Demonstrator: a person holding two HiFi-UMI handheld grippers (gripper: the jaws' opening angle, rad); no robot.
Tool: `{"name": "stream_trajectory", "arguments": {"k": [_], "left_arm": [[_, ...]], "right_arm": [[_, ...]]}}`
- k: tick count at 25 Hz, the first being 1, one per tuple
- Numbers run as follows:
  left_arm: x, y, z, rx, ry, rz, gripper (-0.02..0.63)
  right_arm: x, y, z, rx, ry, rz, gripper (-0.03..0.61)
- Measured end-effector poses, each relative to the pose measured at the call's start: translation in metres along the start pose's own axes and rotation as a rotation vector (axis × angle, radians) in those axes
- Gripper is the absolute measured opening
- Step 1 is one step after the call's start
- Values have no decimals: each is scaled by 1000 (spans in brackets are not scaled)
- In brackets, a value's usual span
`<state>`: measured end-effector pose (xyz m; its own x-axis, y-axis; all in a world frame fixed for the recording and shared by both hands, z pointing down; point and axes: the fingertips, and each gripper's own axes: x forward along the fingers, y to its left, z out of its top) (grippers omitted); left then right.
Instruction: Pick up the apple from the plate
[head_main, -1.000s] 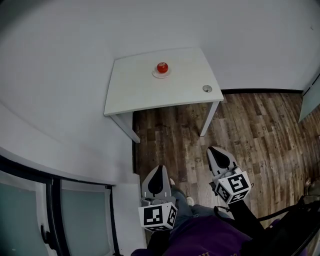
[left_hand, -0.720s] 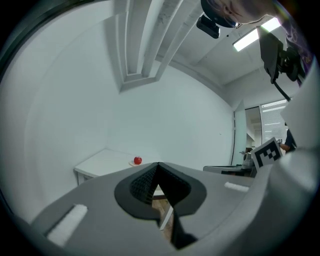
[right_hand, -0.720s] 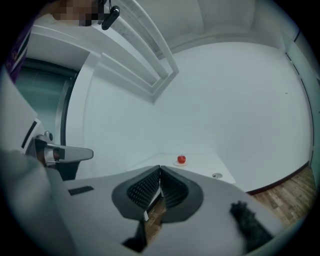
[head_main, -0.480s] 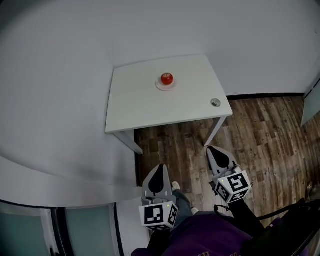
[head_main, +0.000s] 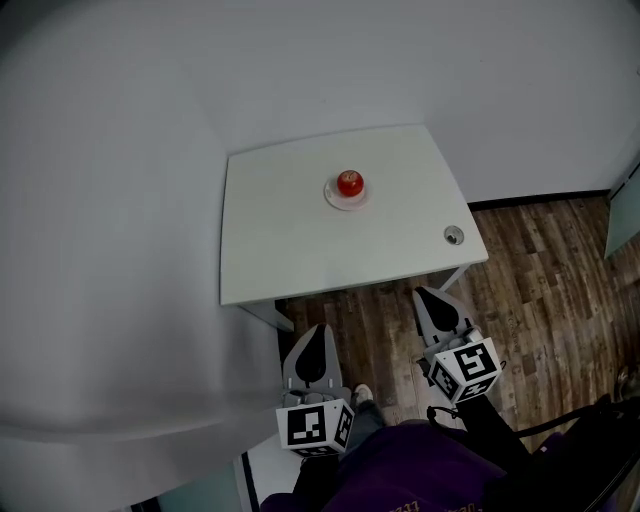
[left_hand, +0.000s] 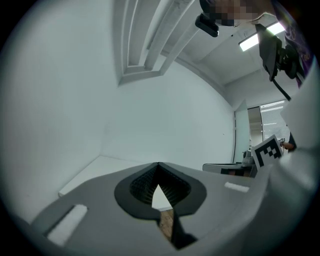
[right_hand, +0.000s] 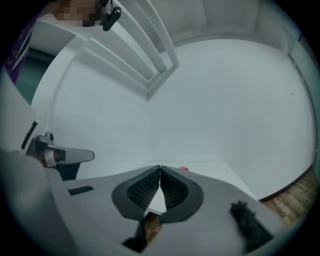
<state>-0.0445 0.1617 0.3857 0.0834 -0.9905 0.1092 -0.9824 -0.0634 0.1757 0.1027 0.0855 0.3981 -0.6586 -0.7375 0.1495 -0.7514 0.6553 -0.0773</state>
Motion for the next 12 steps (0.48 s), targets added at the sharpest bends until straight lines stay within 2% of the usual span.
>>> {"name": "stream_trajectory", "arguments": {"k": [12], "left_arm": [[51,37,-2,-42,26,-9,5]], "right_arm": [[68,-4,-1,9,37,13,11]]}}
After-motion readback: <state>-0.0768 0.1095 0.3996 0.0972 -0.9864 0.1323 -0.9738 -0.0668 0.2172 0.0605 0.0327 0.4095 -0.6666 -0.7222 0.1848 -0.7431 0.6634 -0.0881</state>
